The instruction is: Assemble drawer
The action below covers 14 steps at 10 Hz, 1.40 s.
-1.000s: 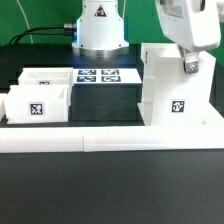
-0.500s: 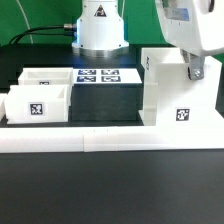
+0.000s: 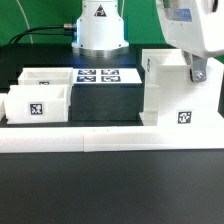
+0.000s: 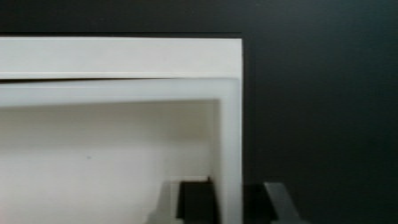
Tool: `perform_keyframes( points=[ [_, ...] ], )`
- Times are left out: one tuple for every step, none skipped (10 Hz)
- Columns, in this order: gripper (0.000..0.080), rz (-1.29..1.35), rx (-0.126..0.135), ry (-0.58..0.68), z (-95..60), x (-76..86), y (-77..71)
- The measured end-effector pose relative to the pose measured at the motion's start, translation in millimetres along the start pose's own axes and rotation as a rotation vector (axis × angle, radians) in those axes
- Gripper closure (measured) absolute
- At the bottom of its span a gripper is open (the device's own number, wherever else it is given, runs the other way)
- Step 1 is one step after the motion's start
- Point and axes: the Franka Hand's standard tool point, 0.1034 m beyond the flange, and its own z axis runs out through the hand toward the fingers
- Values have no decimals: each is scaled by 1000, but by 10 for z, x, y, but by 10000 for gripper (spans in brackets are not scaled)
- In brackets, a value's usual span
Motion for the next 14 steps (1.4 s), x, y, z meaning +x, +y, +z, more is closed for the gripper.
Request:
perform_keyframes(
  points=[
    [752,-6,1,0,-1,-6,-2],
    [535,-9,3,0,-6,-11,-9],
    [535,-12,7,0,-12,-15,-16],
    [329,-16,11,0,-18,-19,-26],
    [211,-22,14,1,-24,-25,-34],
    [167,-28,15,0,-27,-30,-35],
    [167,-46,14,0,-36,-45,-25],
    [153,-136,10,-1,-130,-81,81],
    [153,-214,3,0,-236,-79,193],
    [153,-282,-4,-2,-341,-59,292],
    [151,-270,-4,-6,-424,-35,397],
    [151,-276,-1,-7,-447,-18,461],
    [151,-293,-3,-8,-424,-28,454],
    [151,-294,-4,-8,-419,-29,457]
  ],
)
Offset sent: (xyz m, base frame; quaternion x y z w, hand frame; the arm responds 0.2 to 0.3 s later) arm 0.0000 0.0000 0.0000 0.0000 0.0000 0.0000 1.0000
